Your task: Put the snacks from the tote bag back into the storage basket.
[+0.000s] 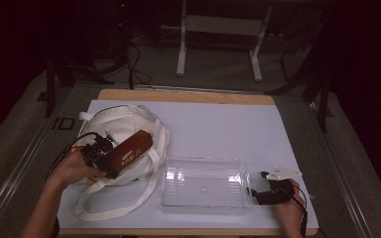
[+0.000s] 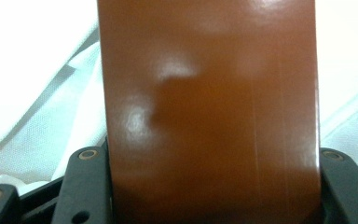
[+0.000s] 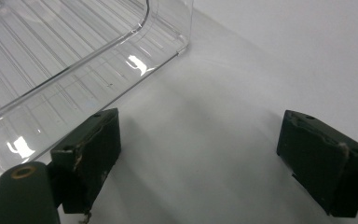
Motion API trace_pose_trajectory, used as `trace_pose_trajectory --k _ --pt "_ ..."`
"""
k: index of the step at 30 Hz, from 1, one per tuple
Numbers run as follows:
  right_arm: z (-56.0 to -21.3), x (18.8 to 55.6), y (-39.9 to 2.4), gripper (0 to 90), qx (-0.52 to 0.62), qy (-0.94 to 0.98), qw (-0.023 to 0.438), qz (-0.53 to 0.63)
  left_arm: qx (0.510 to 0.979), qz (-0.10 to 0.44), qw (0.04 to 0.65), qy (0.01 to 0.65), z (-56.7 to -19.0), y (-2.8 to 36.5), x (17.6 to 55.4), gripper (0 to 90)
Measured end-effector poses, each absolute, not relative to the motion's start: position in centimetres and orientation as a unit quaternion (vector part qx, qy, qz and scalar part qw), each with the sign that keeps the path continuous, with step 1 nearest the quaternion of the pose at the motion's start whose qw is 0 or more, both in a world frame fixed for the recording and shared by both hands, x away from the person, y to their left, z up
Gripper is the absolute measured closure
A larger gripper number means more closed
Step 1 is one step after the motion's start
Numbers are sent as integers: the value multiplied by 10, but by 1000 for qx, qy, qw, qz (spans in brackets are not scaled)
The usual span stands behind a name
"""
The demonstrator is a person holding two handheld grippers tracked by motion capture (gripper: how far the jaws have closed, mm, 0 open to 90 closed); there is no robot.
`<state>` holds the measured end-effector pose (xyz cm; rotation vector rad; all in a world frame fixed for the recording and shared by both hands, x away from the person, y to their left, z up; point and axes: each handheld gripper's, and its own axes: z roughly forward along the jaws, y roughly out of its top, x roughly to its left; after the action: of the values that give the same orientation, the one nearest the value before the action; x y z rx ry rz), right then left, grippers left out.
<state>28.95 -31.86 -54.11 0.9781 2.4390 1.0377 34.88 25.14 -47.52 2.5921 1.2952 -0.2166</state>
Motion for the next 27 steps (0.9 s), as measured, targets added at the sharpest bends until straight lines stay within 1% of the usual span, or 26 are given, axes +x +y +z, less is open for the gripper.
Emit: trace_pose_trajectory --k 6,18,27 --pt "-541 289 -319 135 342 852 157 363 878 -74 147 449 -470 260 348 428" --pt "-541 289 -319 135 342 852 158 363 879 -55 158 446 -460 263 346 436" --pt "-541 289 -319 135 342 853 157 363 876 -41 172 449 -450 274 342 438"
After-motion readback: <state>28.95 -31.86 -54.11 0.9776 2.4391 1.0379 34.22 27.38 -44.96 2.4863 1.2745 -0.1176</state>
